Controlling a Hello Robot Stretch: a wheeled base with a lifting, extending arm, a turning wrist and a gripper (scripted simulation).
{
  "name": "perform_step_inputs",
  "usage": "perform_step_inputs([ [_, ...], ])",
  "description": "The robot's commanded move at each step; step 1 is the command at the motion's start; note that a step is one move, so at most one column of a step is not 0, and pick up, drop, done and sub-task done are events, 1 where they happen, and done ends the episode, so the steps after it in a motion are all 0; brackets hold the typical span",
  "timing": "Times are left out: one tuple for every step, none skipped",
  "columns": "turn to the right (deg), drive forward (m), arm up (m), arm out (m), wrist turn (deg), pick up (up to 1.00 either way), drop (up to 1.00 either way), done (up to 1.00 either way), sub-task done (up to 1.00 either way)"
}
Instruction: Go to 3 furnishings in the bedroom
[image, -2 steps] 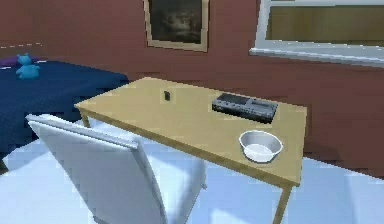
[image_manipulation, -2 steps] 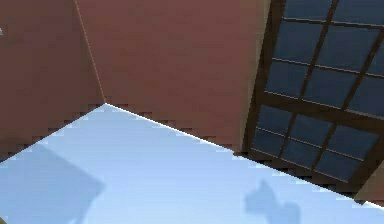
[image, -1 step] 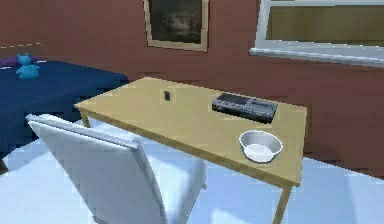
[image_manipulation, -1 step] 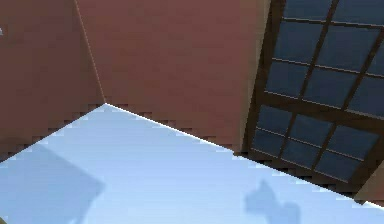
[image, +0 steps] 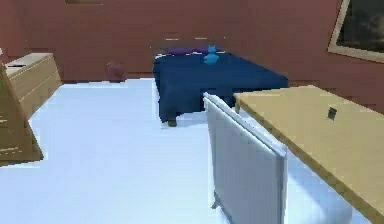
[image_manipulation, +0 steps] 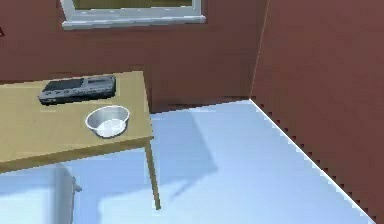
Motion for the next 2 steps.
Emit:
perform_step_inputs([
  [-45.0, 0.00, 0.00, 0.00, 0.0, 0.00, 0.00, 0.00, 0.00],
  [-15.0, 0.00, 0.00, 0.00, 0.0, 0.00, 0.00, 0.00, 0.00],
])
